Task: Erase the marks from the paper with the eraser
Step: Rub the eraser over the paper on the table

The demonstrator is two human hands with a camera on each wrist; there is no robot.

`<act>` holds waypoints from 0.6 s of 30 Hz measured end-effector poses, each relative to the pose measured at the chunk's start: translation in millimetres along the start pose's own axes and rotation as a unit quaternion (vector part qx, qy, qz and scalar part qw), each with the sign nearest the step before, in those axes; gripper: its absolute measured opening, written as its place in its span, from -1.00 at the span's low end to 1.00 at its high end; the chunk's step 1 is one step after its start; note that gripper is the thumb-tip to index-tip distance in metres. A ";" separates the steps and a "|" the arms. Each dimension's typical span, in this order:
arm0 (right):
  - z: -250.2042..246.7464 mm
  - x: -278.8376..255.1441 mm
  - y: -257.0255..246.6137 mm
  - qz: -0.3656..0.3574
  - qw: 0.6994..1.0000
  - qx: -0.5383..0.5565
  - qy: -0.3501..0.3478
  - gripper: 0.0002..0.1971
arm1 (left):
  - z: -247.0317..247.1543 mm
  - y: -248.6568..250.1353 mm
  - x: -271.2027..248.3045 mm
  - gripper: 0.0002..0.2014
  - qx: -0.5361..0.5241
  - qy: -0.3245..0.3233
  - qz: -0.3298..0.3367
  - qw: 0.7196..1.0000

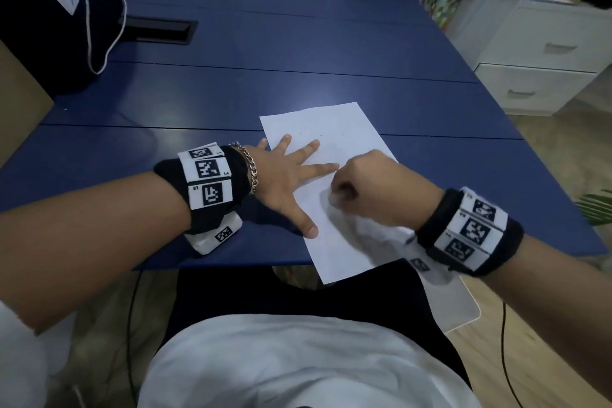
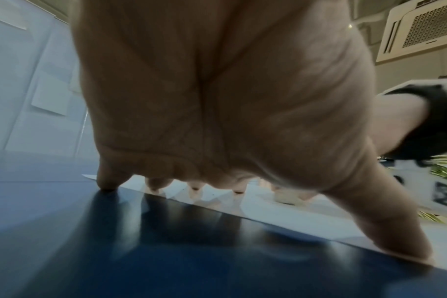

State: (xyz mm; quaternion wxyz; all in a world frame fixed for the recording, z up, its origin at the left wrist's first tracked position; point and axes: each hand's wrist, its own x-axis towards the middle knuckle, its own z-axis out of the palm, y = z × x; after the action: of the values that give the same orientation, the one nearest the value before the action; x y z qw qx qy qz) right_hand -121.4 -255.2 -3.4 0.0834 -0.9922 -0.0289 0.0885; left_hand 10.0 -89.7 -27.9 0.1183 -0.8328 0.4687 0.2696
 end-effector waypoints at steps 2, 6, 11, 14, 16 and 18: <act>-8.9 3.3 14.2 0.043 0.999 0.006 0.031 -0.85 | 1.0 0.1 1.3 0.36 0.001 0.001 -0.003 1.000; -2.1 -7.1 -7.0 -0.010 1.000 -0.005 0.004 -0.84 | -0.1 0.0 1.9 0.37 0.007 -0.002 -0.007 1.000; -5.0 0.5 8.6 -0.007 1.000 0.004 0.000 -0.78 | -3.7 2.5 -0.9 0.38 0.026 -0.007 -0.014 1.000; -8.7 2.6 17.9 0.006 0.999 0.002 0.039 -0.88 | -4.1 4.3 -0.8 0.39 0.033 -0.007 -0.015 0.999; -5.6 -3.3 7.5 -0.042 0.999 -0.006 -0.008 -0.88 | -4.2 4.4 -2.4 0.39 0.028 -0.010 -0.019 0.999; -7.2 -7.3 1.9 -0.071 0.996 -0.011 -0.052 -0.85 | -4.4 4.8 -3.2 0.39 0.025 -0.013 -0.020 0.999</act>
State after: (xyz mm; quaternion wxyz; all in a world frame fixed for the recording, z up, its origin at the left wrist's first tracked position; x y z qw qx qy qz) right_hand -127.2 -258.7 4.5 0.0770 -0.9825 -0.1049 0.1333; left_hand 6.1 -92.0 -22.3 0.1505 -0.8356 0.4566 0.2658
